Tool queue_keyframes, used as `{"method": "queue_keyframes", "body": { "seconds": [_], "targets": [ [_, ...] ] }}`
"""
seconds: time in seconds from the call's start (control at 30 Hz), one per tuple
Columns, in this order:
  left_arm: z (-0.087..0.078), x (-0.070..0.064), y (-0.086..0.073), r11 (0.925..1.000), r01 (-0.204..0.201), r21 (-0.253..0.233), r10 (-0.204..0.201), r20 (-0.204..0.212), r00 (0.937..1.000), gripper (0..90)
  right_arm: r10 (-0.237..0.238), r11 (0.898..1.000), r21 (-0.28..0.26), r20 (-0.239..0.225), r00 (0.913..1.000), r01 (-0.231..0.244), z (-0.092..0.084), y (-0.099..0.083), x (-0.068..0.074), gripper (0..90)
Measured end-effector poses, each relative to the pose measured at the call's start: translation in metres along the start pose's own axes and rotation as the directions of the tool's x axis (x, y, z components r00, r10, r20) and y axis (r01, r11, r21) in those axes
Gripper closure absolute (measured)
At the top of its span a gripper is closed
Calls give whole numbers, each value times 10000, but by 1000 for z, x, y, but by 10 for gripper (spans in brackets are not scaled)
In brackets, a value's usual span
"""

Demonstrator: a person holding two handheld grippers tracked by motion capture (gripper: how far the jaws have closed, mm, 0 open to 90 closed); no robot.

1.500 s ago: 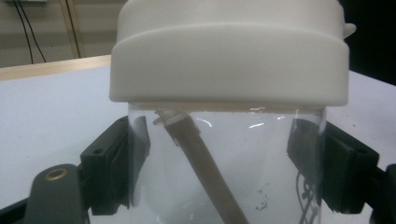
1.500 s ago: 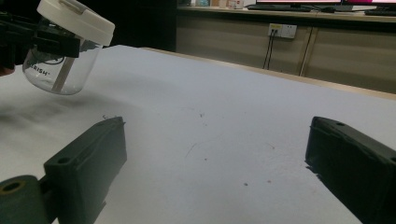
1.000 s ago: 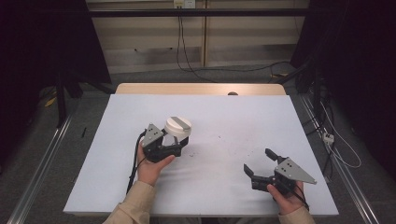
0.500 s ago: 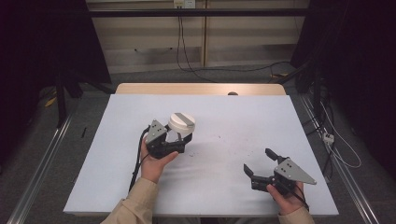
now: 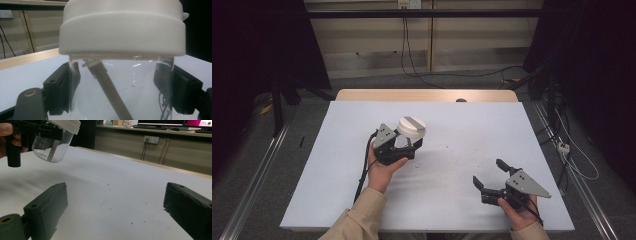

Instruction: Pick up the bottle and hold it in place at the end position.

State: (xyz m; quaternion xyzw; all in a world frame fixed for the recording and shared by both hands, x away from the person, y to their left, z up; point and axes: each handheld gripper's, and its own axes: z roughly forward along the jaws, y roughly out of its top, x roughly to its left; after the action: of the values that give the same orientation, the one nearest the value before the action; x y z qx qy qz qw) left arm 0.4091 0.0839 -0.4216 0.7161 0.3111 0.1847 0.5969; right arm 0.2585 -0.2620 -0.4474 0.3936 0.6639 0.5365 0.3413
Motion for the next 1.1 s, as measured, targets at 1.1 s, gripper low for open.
{"method": "queue_keyframes", "body": {
  "seconds": [1.1],
  "targets": [
    [43,3,1,9995,-79,308,74,180,9998,188,19,9999,107,30,10000,-19,0,-1,-3,49]
  ]
}}
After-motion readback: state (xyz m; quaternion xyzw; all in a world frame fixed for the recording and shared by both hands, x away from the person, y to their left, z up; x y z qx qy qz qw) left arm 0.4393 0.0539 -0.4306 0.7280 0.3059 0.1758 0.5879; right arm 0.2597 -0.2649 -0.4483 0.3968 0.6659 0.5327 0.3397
